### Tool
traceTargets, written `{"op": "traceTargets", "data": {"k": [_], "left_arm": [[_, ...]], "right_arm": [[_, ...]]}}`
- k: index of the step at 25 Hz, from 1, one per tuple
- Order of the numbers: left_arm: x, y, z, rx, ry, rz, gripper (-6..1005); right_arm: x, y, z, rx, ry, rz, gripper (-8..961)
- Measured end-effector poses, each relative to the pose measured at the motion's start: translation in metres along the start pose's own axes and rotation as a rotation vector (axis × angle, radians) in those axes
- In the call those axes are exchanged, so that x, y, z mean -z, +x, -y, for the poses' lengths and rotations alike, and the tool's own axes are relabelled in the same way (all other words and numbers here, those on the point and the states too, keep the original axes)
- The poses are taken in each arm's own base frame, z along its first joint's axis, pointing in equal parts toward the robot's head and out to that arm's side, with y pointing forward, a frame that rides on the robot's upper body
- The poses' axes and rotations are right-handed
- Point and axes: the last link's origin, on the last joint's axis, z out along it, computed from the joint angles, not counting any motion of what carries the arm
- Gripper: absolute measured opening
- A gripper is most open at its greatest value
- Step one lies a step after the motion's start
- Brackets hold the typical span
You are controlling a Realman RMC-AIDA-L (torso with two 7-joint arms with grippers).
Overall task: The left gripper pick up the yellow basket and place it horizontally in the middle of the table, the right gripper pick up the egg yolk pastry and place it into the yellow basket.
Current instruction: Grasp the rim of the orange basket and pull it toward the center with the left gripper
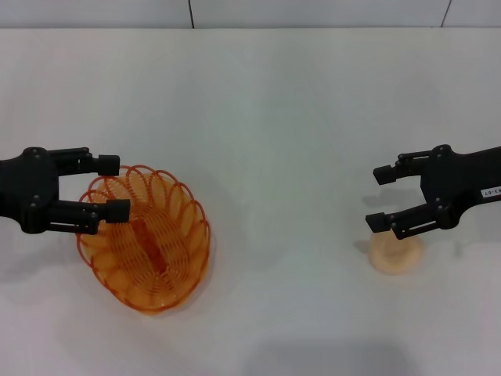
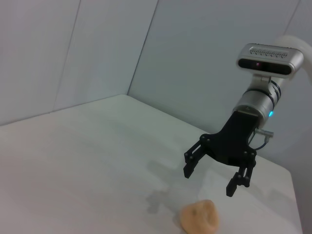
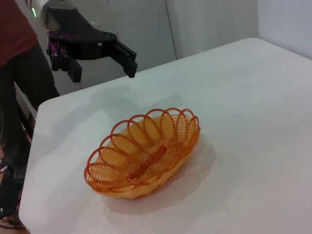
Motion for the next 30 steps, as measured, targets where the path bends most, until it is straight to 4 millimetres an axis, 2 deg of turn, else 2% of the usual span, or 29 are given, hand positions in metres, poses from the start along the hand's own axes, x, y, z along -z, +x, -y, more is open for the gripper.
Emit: {"op": "traceTargets", "data": {"k": [20, 26, 30], "left_arm": [[0.004, 0.003, 0.002, 0.002, 0.013, -0.006, 892], [0.017, 0.007, 0.008, 0.033, 0.058, 0.011, 891], [0.029, 0.017, 0.017, 0.076, 0.102, 0.082, 890]], "right_arm": [[0.001, 0.001, 0.0, -0.004, 0.002, 0.006, 830], [0.0, 0.0, 0.0, -0.003, 0.001, 0.006, 828], [0.0, 0.0, 0.0, -0.002, 0.0, 0.006, 826]]}}
